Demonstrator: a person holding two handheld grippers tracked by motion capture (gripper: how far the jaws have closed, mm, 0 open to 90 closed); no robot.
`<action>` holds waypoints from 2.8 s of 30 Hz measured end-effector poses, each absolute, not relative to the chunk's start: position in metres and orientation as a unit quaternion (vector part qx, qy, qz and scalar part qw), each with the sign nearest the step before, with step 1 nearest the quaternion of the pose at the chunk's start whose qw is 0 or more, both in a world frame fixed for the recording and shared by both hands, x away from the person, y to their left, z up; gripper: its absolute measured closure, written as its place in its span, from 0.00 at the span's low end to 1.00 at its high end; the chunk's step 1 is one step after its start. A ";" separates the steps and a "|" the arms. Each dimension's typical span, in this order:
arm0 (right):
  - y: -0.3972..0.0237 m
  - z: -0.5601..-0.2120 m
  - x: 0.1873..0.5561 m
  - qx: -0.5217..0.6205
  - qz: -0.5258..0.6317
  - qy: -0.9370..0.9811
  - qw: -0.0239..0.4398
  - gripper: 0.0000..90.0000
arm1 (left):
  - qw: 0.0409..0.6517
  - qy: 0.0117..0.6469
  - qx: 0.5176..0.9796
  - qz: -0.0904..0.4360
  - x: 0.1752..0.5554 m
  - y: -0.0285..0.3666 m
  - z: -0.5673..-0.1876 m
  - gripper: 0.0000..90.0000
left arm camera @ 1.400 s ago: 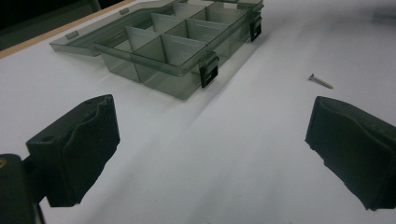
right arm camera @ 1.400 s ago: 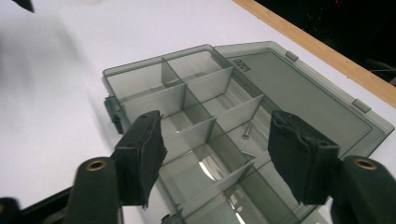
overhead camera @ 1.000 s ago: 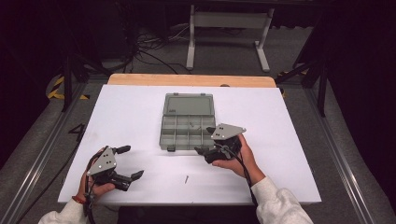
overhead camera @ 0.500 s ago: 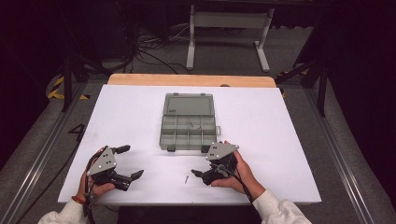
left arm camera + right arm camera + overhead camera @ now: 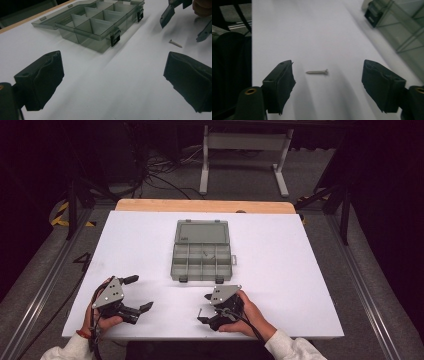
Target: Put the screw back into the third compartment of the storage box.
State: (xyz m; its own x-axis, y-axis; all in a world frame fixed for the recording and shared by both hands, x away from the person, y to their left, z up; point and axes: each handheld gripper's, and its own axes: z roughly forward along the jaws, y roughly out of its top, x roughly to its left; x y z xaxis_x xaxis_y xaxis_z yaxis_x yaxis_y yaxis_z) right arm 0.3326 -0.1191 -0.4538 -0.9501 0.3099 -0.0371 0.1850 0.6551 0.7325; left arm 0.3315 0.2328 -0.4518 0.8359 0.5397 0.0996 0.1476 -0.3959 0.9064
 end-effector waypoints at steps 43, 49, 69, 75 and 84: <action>-0.114 -0.449 0.337 0.145 0.395 0.903 0.087 0.76 | 0.509 0.209 0.813 0.189 0.333 0.230 -0.453 0.04; -0.119 -0.443 0.343 0.153 0.403 0.897 0.097 0.76 | 0.509 0.211 0.814 0.188 0.333 0.230 -0.454 0.04; -0.125 -0.422 0.359 0.167 0.428 0.879 0.123 0.76 | 0.510 0.212 0.812 0.189 0.332 0.230 -0.453 0.04; -0.125 -0.417 0.369 0.174 0.433 0.875 0.131 0.76 | 0.509 0.211 0.813 0.189 0.333 0.231 -0.453 0.04; -0.129 -0.410 0.391 0.196 0.439 0.865 0.145 0.76 | 0.511 0.208 0.813 0.187 0.334 0.230 -0.453 0.04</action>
State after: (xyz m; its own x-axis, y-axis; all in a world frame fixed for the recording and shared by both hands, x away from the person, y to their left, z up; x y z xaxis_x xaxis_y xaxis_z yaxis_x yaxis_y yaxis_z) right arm 0.3907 -0.1288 -0.4102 -0.8812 0.4662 -0.0784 0.2114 0.5370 0.8167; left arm 0.3339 0.2304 -0.4534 0.8436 0.5293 0.0910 0.1475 -0.3913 0.9084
